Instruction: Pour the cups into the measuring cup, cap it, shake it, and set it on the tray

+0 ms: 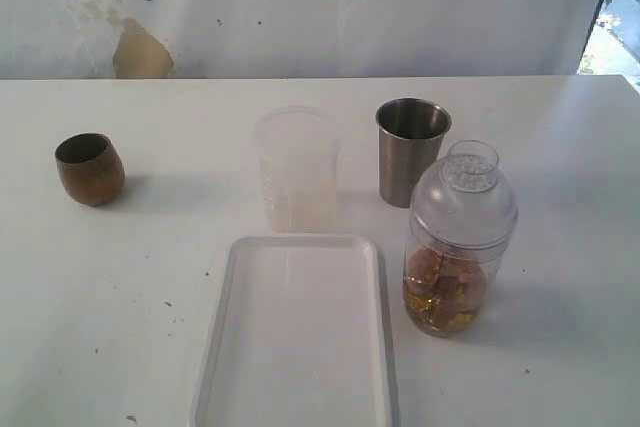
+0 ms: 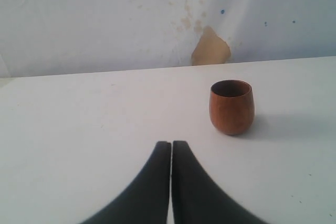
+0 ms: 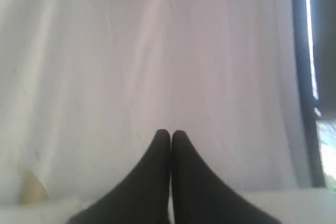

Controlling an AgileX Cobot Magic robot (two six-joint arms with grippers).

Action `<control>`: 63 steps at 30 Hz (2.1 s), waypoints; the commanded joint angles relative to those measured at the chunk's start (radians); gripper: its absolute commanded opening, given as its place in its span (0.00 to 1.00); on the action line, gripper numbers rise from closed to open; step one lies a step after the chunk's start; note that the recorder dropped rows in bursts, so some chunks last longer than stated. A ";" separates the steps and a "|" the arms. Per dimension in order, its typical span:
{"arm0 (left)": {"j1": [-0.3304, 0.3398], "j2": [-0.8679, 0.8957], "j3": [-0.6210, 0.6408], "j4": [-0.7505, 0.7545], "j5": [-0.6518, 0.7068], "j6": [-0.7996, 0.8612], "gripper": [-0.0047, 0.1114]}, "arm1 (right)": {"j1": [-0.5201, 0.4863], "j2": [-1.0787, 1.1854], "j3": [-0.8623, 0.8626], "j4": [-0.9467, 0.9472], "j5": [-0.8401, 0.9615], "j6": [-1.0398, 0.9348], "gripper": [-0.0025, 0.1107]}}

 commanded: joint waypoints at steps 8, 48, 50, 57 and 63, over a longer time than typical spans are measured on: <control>-0.001 -0.005 0.006 0.000 -0.012 -0.001 0.05 | -0.003 0.121 -0.329 -0.065 0.244 0.257 0.02; -0.001 -0.005 0.006 0.000 -0.012 -0.001 0.05 | 0.297 1.384 -1.369 0.095 1.502 -0.300 0.02; -0.001 -0.005 0.006 0.000 -0.012 -0.001 0.05 | 0.297 1.384 -1.369 0.088 1.502 -0.299 0.02; -0.001 -0.005 0.006 0.000 -0.012 -0.001 0.05 | 0.297 1.384 -1.336 0.092 1.484 -0.296 0.02; -0.001 -0.005 0.006 0.000 -0.012 -0.001 0.05 | 0.297 1.384 -1.336 0.079 1.481 -0.296 0.02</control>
